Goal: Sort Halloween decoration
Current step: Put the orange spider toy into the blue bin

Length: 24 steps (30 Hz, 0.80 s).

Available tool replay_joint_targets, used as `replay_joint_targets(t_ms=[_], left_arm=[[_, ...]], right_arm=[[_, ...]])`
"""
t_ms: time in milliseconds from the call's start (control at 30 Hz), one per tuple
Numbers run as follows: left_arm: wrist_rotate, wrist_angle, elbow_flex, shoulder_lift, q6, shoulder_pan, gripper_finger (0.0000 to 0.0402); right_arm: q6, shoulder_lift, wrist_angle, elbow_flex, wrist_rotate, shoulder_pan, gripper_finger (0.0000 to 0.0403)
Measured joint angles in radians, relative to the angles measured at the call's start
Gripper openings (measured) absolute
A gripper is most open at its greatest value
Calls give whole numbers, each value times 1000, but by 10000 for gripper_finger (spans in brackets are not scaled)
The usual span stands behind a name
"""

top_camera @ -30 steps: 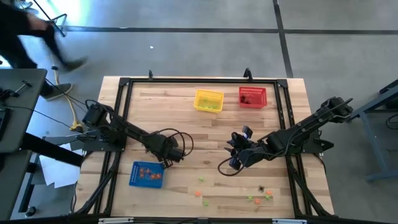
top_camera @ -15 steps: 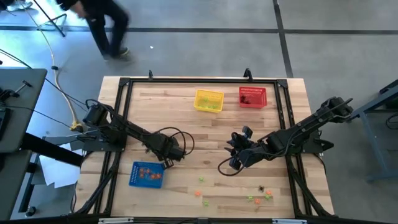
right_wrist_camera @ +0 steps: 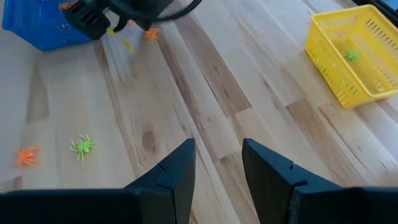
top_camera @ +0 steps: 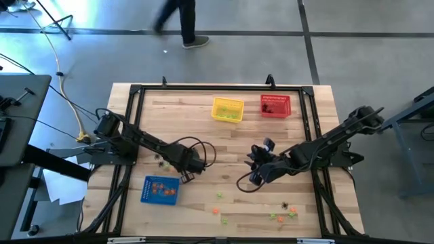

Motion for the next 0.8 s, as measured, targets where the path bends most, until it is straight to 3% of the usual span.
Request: replay_joint_targets(t_ms=[400,567,800], left_arm=[[-4,-45,164,-3,47,-7,0],[-7,-61,292,-4,63,-46,0],[-95,-161,523,-5,63,-146,0]], right_arm=[[3,75,-3,0,-7,0,129],[3,75,-1,0,-7,0,129],[27,75,-1,0,-7,0,129]])
